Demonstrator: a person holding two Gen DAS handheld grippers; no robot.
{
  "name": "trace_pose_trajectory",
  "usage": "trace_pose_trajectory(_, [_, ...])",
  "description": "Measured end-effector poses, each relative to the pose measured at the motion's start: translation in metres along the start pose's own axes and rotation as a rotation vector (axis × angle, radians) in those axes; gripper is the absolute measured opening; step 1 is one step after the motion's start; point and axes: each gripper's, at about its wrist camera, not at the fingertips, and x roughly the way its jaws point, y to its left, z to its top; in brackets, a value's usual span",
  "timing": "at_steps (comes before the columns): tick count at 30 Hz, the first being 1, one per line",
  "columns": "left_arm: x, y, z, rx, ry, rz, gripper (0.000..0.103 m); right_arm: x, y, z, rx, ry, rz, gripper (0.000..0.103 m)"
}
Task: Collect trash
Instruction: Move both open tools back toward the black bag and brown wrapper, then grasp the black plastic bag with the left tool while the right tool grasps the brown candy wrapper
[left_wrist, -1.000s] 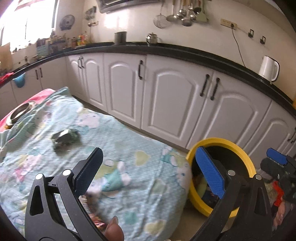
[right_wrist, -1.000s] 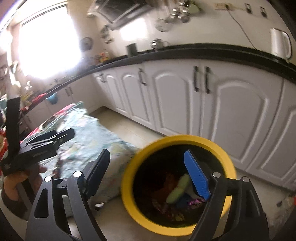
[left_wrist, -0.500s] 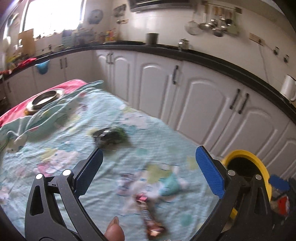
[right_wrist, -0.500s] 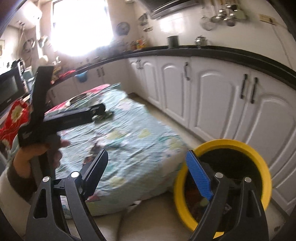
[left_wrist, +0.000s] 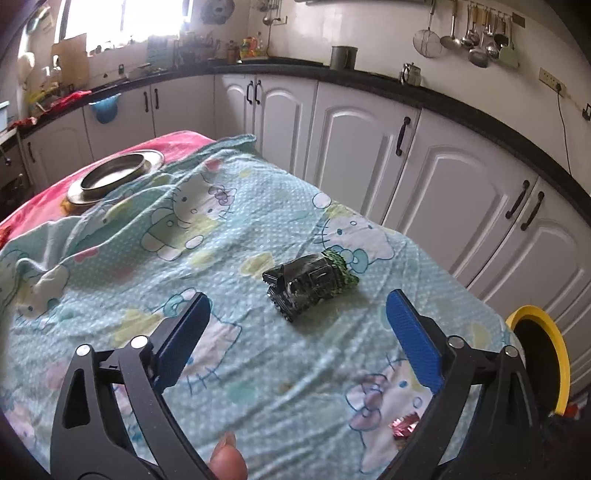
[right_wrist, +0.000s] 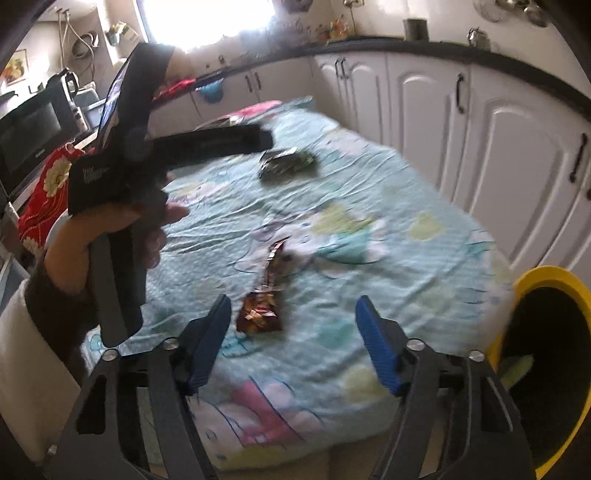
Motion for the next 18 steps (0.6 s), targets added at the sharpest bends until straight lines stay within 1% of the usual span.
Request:
trace_pose_trajectory(3, [0.016, 0.004, 0.005, 0.014, 0.025, -0.001, 0.083, 0.018, 0.004, 0.004, 0.008, 0.038, 0.011, 0.056])
trace_pose_trajectory(6, [0.032, 0.005, 0.010, 0.038, 0.046, -0.006, 0.081, 0.030, 0.004, 0.005, 0.023, 0.060, 0.004, 0.048])
trace_pose_trajectory(7, [0.036, 0.005, 0.012, 0.043, 0.051, -0.011, 0.080, 0.030, 0.005, 0.005, 0.021, 0.056, 0.001, 0.042])
trace_pose_trajectory(8, [0.041, 0.005, 0.013, 0.045, 0.060, -0.017, 0.079, 0.030, 0.004, 0.004, 0.018, 0.057, -0.001, 0.035])
trace_pose_trajectory(9, [0.047, 0.006, 0.015, 0.040, 0.073, -0.030, 0.079, 0.030, 0.004, 0.004, 0.017, 0.058, 0.000, 0.031])
trace_pose_trajectory(10, [0.052, 0.007, 0.017, 0.033, 0.085, -0.040, 0.079, 0.030, 0.003, 0.004, 0.015, 0.060, -0.002, 0.026])
trace_pose_trajectory(11, [0.058, 0.008, 0.019, 0.024, 0.100, -0.058, 0.077, 0.030, 0.002, 0.002, 0.014, 0.061, -0.002, 0.024])
trace_pose_trajectory(13, [0.067, 0.010, 0.020, 0.009, 0.121, -0.079, 0.068, 0.027, -0.001, 0.001, 0.025, 0.063, 0.011, 0.022])
trace_pose_trajectory(15, [0.071, 0.009, 0.019, 0.000, 0.139, -0.094, 0.054, 0.025, -0.003, 0.000, 0.033, 0.064, 0.020, 0.022])
trace_pose_trajectory(16, [0.072, 0.008, 0.018, 0.001, 0.141, -0.104, 0.051, 0.024, -0.003, -0.001, 0.033, 0.064, 0.022, 0.022])
trace_pose_trajectory(17, [0.071, 0.006, 0.017, 0.006, 0.140, -0.111, 0.046, 0.021, -0.003, -0.003, 0.033, 0.063, 0.024, 0.022])
trace_pose_trajectory(18, [0.070, 0.003, 0.015, 0.020, 0.141, -0.109, 0.037, 0.021, -0.002, -0.004, 0.032, 0.063, 0.026, 0.022])
